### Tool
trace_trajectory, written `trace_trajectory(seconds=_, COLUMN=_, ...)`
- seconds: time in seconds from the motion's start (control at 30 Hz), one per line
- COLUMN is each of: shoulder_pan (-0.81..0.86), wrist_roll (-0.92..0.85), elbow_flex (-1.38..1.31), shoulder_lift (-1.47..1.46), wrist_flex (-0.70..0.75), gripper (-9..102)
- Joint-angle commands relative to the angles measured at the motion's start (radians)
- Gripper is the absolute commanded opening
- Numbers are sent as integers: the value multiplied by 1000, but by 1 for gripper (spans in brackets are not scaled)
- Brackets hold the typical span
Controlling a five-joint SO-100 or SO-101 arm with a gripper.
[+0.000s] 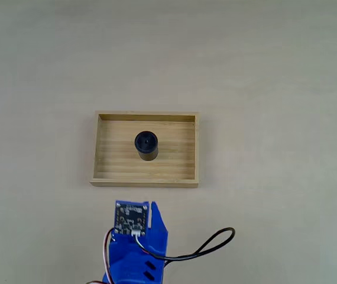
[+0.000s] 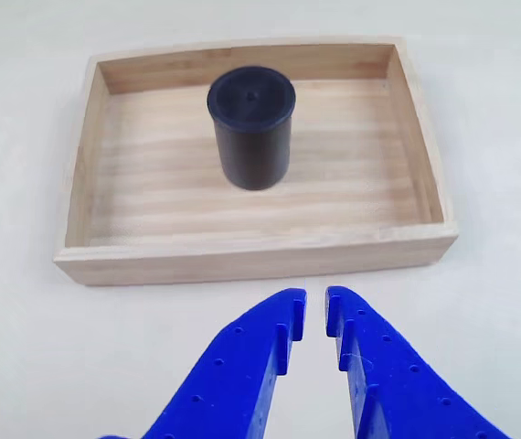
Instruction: Place the black cylinder in the wooden box then return to rest.
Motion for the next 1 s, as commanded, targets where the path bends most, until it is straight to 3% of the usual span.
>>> trace_trajectory(seconds=0.0, shoulder_pan=17, wrist_roll=-49, elbow_flex=49, shoulder_lift=-149, wrist_flex=61, gripper=0)
trace_trajectory(seconds=0.57, shoulder_pan=-31, wrist_roll=-143, elbow_flex=298, shoulder_lift=-201, wrist_flex=140, gripper=0)
trace_trajectory(seconds=0.97, shoulder_pan=-48, wrist_roll=-161, elbow_flex=408, shoulder_lift=-259, wrist_flex=311, gripper=0)
